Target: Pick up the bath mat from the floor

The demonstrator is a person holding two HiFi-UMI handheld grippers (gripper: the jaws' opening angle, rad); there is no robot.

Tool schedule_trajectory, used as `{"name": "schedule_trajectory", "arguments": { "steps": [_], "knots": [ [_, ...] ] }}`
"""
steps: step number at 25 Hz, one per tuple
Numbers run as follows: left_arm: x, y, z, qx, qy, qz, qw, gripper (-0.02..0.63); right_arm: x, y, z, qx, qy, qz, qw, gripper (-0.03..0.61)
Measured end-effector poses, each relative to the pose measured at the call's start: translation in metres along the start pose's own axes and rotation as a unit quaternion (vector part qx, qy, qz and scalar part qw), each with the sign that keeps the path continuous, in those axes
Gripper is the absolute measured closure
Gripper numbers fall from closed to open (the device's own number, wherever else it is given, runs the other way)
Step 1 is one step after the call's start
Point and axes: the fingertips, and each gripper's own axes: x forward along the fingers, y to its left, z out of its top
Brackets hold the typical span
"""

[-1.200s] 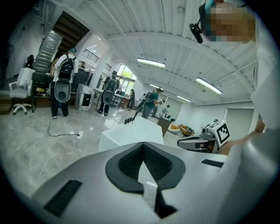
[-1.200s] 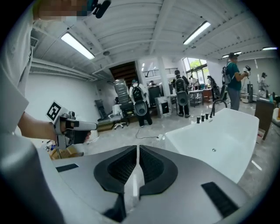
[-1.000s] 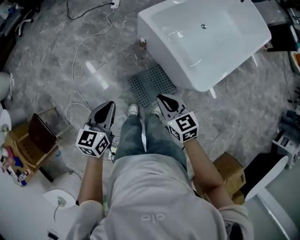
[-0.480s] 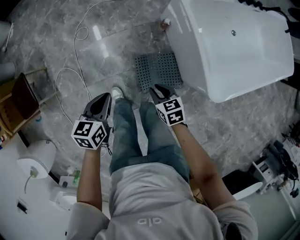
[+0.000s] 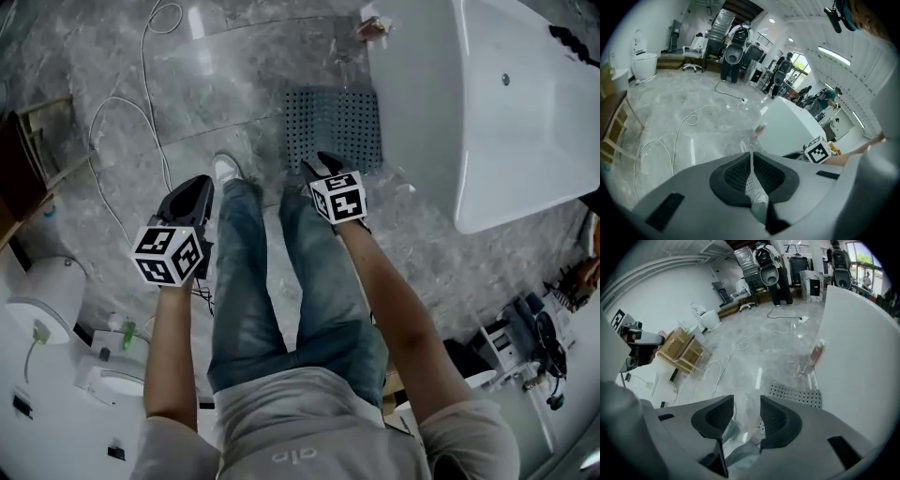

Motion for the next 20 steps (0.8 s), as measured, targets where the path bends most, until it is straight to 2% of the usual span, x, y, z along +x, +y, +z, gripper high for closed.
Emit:
{"name": "schedule_trajectory", "arguments": {
  "steps": [8, 14, 20],
  "knots": [
    [0.068, 0.077, -0.052, -0.028, 0.042, -0.008, 0.9987, 0.597, 0.129, -0.039, -0.039, 0.047, 0.042, -0.024, 0.998, 0.348],
    [0.121, 0.138, -0.086, -0.019, 0.072, -0.015, 0.9971, 0.597, 0.225, -0.064, -0.087, 0.068, 0.071, -0.042, 0.994, 0.333],
    [0.160, 0.191, -0.104, -0.006, 0.091, -0.023, 0.9955, 0.597, 0.302, -0.097, -0.121, 0.082, 0.098, -0.079, 0.989, 0.319]
  ]
}}
